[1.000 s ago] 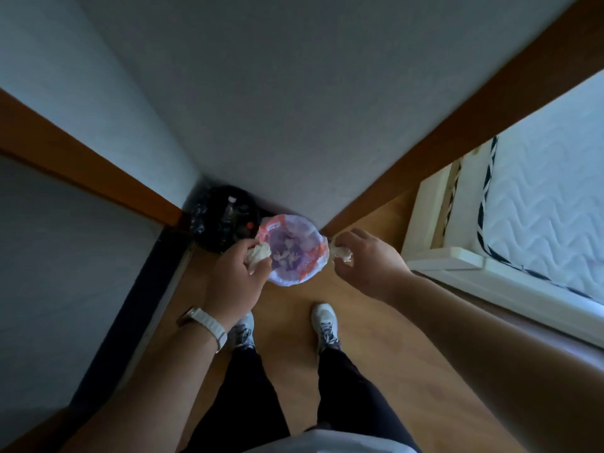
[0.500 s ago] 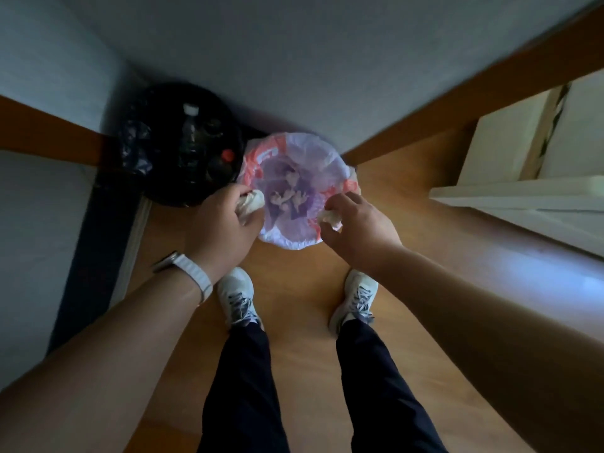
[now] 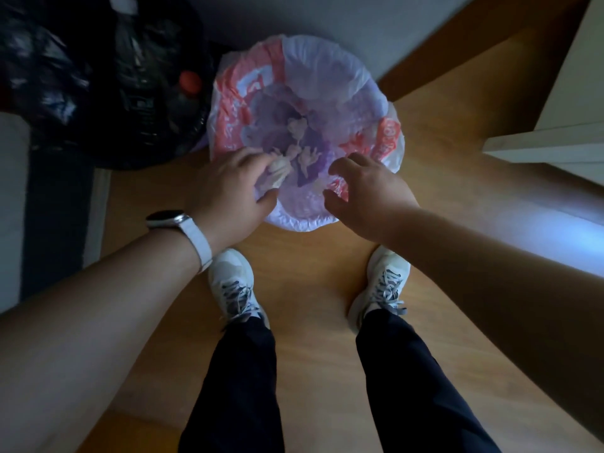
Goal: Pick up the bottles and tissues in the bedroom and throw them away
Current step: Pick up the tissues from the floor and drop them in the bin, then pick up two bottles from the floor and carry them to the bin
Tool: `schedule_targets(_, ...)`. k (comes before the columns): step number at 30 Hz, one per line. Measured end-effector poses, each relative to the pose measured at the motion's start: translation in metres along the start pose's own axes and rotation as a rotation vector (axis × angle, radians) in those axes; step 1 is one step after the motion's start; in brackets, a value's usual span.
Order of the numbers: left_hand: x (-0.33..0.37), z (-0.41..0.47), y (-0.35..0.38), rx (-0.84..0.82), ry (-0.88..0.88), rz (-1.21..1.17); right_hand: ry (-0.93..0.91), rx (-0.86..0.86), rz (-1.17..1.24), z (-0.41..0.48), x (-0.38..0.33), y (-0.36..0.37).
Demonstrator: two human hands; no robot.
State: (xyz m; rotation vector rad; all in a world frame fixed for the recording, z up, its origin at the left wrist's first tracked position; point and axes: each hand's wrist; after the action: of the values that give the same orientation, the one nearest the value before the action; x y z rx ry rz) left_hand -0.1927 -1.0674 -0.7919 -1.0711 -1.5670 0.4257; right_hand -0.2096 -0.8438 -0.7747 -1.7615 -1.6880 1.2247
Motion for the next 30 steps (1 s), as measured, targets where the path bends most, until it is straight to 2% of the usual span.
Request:
schedule_targets(5,0.026,-0.019,-0.059,-0.01,0.035,0.056,0.056,0.015,-0.027,-0.028,-0.02,-0.046)
schedule_targets(11,0.068,-0.037,-0.135,0.006,0.037,0.168,0.024,0.076,-0.077,-0.064,-0.05,-0.131)
schedule_targets(17,0.145,-0.068,-0.228,0.057,0.098,0.189,0.045,0.164,-0.132,-0.13,-0.09,-0.239)
schedule_targets(24,0.227,-0.103,-0.336,0.14,0.272,0.245,0.074,0.314,-0.195,-0.227,-0.138,-0.337)
schedule_targets(30,0.286,-0.142,-0.391,0.13,0.425,0.329,0.155,0.44,-0.22,-0.316,-0.168,-0.384)
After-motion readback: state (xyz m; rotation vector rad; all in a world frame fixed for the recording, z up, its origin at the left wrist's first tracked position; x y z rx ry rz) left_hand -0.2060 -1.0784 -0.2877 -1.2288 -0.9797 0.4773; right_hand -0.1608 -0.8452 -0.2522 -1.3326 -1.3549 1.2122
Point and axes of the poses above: each hand's wrist, its own z-axis towards the middle knuckle, its own y-axis out of the palm, x = y × z, and after that the axes turned 4 degrees about -z, right-handed
